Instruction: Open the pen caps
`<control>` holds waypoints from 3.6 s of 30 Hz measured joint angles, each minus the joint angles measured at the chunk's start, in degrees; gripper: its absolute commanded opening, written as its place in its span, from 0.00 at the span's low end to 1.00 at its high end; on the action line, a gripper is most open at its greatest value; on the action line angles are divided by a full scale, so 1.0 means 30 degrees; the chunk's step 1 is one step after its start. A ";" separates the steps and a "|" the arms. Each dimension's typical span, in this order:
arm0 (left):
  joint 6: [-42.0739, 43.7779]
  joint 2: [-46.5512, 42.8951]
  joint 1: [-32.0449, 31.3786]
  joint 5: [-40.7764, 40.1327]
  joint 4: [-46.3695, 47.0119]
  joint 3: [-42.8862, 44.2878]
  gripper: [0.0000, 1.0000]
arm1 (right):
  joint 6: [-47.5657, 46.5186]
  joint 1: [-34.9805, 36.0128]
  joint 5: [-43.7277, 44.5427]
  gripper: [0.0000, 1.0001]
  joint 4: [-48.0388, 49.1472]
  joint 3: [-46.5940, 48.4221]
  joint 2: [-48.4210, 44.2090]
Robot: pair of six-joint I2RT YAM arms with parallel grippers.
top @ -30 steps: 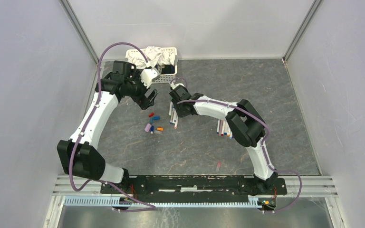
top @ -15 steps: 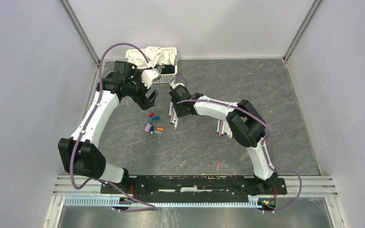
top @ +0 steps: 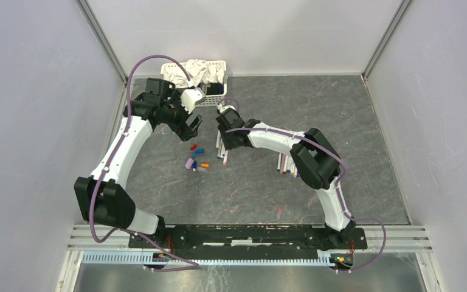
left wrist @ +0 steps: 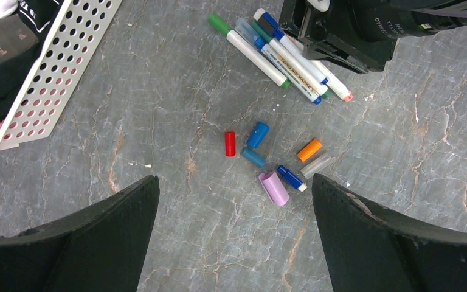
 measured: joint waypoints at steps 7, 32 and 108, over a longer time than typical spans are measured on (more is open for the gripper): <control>0.0007 0.0000 0.0000 -0.0015 -0.0007 0.0000 1.00 | 0.0117 0.0015 0.0007 0.31 0.0073 -0.0131 0.0007; 0.0007 0.0000 0.0000 0.0000 -0.0117 0.0000 1.00 | 0.0452 0.0408 0.1574 0.29 0.0495 -0.0022 0.0386; 0.3599 0.0000 0.0073 0.4197 -0.3330 -0.0663 1.00 | -0.1158 -0.2907 -0.3912 0.00 0.1486 -0.8065 -0.5661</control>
